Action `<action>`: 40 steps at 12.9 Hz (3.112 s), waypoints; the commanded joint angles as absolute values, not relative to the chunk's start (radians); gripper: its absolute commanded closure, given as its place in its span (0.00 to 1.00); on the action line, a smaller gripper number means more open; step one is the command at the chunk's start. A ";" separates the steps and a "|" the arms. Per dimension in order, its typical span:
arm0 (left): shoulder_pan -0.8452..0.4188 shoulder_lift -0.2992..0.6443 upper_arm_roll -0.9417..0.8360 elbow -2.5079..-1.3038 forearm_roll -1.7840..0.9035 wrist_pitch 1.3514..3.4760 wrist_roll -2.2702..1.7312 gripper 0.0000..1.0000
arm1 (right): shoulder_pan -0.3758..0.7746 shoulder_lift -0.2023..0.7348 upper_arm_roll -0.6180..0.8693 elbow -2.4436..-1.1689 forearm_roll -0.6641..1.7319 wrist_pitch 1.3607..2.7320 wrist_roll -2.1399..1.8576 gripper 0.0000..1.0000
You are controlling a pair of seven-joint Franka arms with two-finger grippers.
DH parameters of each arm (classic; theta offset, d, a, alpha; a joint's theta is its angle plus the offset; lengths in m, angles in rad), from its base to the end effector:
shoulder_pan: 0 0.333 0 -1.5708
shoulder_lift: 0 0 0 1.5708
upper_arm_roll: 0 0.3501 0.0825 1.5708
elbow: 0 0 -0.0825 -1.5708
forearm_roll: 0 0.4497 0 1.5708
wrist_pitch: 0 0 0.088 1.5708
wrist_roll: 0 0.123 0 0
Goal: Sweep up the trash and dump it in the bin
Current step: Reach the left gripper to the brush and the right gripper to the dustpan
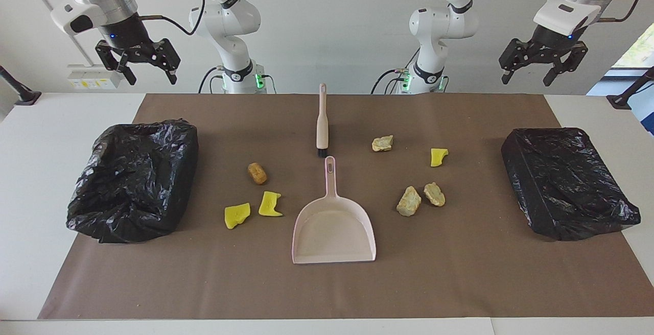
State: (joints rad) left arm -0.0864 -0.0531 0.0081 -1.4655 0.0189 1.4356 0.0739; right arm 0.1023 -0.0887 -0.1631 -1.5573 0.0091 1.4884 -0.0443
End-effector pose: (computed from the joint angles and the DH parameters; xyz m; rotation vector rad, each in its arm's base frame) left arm 0.5841 -0.0431 0.7185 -3.1144 0.2331 -0.0363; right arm 0.5796 -0.0390 0.6951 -3.1189 0.0237 -0.0309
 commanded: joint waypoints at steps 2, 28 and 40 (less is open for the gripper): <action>-0.075 -0.080 0.003 -1.494 0.015 1.427 0.084 0.00 | 0.098 -0.098 -0.150 -1.565 0.020 1.493 -0.025 0.00; -0.444 -0.264 -0.026 -1.925 -0.044 1.641 -0.167 0.00 | 0.098 -0.138 -0.150 -1.874 -0.021 1.681 -0.009 0.00; -0.926 -0.171 -0.026 -2.267 -0.097 2.093 -0.765 0.00 | 0.333 0.289 -0.130 -1.683 0.052 2.033 0.104 0.00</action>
State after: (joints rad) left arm -0.8506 -0.2089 -0.0472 -2.2155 -0.0832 1.9997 -0.6848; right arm 0.3219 0.2010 -0.1382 -1.8081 0.0111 2.0463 0.0912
